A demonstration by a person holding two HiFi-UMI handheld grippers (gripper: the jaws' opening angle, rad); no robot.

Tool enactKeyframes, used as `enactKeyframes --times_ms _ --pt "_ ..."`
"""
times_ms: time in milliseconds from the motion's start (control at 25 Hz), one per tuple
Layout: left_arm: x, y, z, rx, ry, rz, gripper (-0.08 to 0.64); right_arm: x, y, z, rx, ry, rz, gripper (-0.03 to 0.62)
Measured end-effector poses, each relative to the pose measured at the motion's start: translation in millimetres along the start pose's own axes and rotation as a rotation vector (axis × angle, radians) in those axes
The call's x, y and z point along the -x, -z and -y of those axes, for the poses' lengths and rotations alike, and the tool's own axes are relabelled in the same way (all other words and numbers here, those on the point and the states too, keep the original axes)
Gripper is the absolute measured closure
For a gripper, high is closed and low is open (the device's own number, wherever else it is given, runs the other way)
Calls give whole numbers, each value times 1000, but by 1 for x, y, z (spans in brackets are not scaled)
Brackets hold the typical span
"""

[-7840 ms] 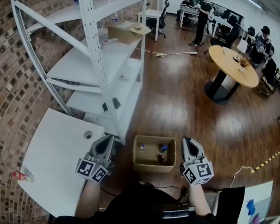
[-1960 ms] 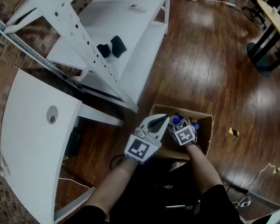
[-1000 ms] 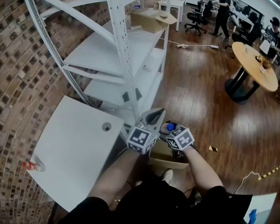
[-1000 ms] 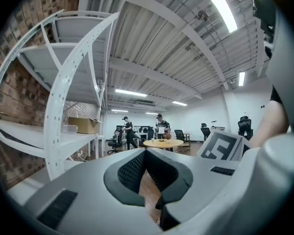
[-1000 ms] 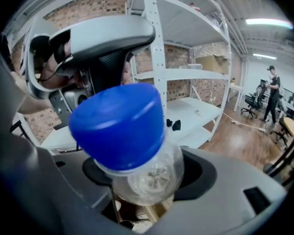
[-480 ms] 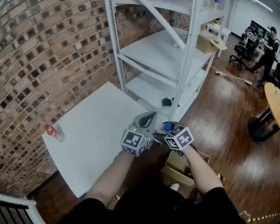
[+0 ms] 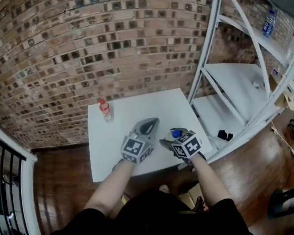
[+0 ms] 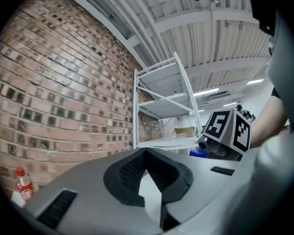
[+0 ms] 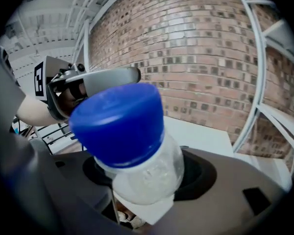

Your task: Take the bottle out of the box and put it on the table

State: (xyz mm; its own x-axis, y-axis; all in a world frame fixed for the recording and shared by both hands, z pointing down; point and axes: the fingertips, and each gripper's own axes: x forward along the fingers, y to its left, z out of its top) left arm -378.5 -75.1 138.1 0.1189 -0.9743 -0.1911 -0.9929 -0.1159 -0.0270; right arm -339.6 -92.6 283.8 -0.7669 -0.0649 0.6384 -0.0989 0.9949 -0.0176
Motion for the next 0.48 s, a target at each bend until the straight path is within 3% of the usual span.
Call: enactKeyframes --times_ms 240,480 --pt "50 17 -97 -17 -221 -48 563 -81 -57 -32 126 -180 -28 267" --pt "68 29 -166 -20 -398 -76 563 -144 -100 -25 212 -294 -61 267"
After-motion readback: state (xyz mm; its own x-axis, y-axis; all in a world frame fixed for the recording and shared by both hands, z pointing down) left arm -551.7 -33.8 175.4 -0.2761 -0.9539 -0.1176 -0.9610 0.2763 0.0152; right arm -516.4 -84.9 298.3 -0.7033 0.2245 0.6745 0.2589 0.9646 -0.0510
